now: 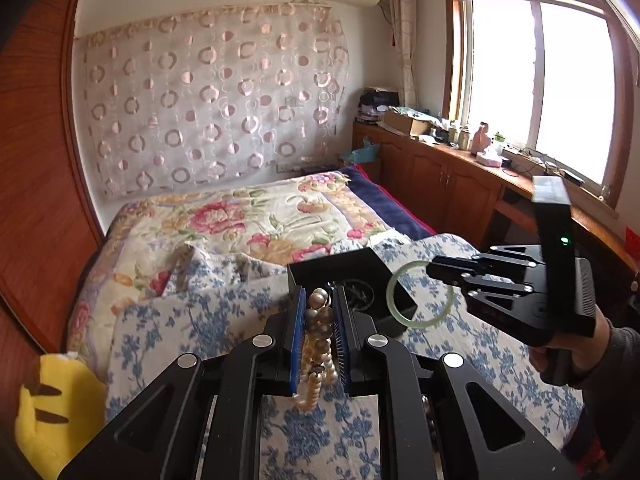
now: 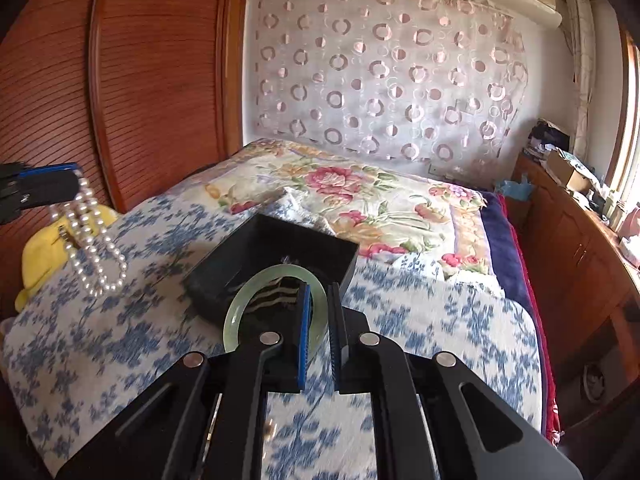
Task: Organize jewelry
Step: 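Carry the pearl necklace with the left tool while the right tool brings the jade bangle over the box, then open the left tool over the black box while the right tool releases the jade bangle into it, then lower the left tool onto the pearl strand while the right tool closes on the red beaded bracelet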
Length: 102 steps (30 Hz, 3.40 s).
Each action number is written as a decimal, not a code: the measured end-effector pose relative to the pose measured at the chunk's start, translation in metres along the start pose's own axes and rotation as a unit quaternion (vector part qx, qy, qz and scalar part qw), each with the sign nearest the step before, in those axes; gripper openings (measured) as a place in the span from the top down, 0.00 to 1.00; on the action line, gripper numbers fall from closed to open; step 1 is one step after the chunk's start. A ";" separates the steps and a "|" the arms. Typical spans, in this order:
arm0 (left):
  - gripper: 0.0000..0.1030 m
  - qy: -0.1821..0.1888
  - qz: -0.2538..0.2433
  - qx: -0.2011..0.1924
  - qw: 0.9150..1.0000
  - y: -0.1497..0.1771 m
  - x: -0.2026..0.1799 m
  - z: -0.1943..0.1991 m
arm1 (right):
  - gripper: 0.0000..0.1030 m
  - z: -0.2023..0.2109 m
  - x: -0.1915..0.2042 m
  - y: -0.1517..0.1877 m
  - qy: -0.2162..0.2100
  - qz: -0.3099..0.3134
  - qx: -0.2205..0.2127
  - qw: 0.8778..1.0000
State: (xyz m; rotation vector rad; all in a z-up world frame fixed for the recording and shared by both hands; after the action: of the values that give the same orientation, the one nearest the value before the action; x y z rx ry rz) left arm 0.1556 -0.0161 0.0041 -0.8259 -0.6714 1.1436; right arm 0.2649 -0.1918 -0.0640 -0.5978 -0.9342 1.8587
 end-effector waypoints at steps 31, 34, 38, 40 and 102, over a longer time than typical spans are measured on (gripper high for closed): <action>0.87 -0.003 -0.017 0.024 1.000 -0.044 -0.020 -0.071 | 0.88 -0.047 0.001 0.012 0.004 0.016 0.029 0.999; 0.87 -0.004 -0.017 0.028 0.999 -0.044 -0.023 -0.080 | 0.88 -0.037 -0.006 0.016 0.004 0.013 0.027 1.000; 0.88 -0.002 -0.015 0.027 1.000 -0.044 -0.024 -0.087 | 0.88 -0.023 -0.013 0.028 0.003 0.007 0.026 1.000; 0.88 -0.001 -0.016 0.027 1.000 -0.044 -0.026 -0.091 | 0.88 -0.019 -0.016 0.033 0.001 0.004 0.025 1.000; 0.79 0.094 -0.085 0.183 0.975 0.103 -0.104 -0.123 | 0.94 0.082 0.010 0.153 -0.074 -0.043 0.060 0.995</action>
State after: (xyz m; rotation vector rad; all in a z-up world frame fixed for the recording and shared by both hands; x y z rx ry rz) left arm 0.1732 -0.1222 -0.1537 -0.5424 -0.3518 0.9797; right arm 0.1201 -0.2524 -0.1388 -0.3448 -0.9207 1.8848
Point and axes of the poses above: each gripper's, at about its wrist camera, not at the fingertips, and z roughly against the way its jaws point, x to its left, y to its underside, the point moved 5 cm from there along -z, roughly the way its jaws point, and after that the axes turned 4 degrees about -z, right-handed, at the moved point
